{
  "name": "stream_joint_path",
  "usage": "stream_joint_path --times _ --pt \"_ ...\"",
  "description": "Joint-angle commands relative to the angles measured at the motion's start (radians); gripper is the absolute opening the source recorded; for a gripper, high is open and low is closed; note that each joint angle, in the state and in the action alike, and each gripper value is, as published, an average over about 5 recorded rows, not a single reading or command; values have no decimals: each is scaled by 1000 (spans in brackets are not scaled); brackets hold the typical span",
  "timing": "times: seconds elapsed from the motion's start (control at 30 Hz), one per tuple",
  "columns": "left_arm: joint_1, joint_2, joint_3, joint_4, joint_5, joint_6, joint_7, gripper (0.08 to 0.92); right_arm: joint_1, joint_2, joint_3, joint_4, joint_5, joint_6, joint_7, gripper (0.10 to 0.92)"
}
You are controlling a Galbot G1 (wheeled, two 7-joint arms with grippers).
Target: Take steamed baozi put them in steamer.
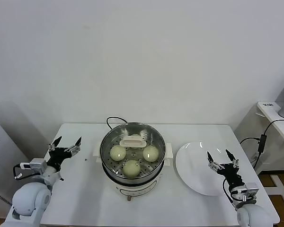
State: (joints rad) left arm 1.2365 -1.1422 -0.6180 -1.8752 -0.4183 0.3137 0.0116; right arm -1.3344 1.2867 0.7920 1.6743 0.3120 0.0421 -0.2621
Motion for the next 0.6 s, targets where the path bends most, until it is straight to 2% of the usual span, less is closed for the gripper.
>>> stream_joint_path --times 0.03,0.6 --pt "56 -14 -16 69 42 -28 2 823 -27 -5 -1 36 6 -63 30 823" --pt "94 -54 -15 25 60 -19 -1 823 -53 16 9 47 11 -72 40 823"
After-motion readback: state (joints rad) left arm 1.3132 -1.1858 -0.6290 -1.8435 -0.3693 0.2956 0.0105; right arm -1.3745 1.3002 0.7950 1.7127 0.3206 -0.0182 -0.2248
